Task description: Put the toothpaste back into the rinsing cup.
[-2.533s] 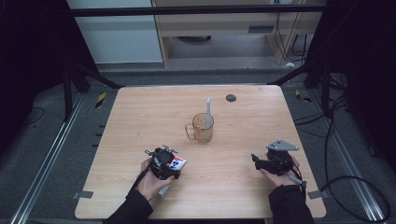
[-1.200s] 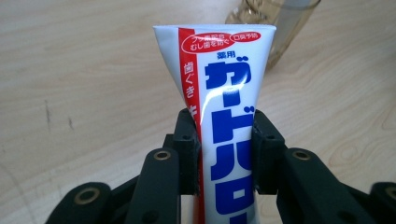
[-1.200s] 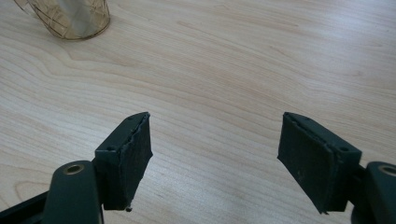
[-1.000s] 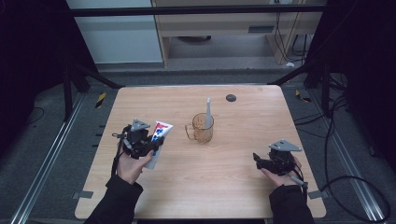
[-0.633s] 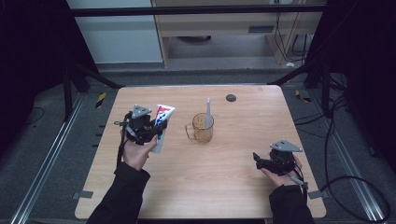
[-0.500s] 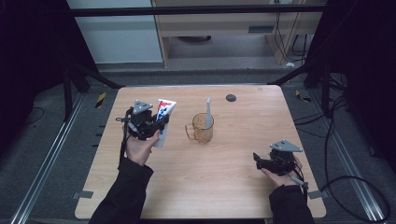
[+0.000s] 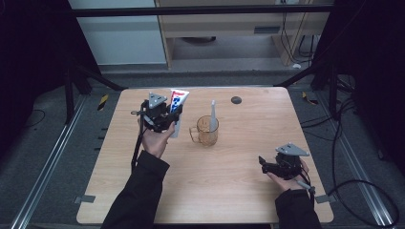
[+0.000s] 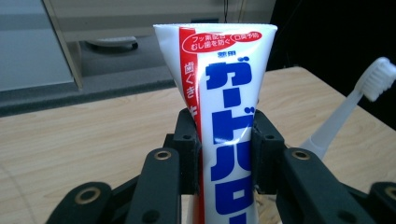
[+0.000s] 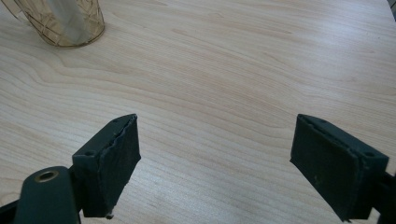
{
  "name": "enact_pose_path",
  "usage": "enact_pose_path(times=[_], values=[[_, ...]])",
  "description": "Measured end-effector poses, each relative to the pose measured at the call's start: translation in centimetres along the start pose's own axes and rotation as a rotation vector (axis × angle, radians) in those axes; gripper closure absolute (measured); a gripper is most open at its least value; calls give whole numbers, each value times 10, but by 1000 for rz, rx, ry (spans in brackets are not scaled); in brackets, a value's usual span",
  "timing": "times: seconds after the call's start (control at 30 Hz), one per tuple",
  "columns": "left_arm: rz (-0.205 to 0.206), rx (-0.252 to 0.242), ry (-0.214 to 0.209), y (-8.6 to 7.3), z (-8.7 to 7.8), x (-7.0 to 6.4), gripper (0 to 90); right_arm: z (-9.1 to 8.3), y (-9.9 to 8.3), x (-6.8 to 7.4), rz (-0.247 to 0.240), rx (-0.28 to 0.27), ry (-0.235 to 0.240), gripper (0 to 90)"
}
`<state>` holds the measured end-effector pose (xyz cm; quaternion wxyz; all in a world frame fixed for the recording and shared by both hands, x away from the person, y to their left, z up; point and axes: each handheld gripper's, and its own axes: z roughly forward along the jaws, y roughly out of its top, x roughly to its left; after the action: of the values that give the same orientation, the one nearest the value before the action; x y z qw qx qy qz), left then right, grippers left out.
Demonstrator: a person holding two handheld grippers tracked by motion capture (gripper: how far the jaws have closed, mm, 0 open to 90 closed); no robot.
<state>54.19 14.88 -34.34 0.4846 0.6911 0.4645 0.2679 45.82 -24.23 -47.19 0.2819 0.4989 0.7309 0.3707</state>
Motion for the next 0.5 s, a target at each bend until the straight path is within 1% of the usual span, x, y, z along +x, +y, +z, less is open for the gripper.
enact_pose_path(times=[0.1,0.17,0.37,0.5], values=[[-26,-32,-15,3,5,-2,683,0,0,0,-1,-4,2,155],[-35,-53,-20,5,7,-4,683,0,0,0,-1,-6,-1,154],[-52,-118,-11,8,14,-10,683,0,0,0,1,-10,-3,153],[-62,-148,-7,9,19,-12,683,0,0,0,2,-12,0,153]])
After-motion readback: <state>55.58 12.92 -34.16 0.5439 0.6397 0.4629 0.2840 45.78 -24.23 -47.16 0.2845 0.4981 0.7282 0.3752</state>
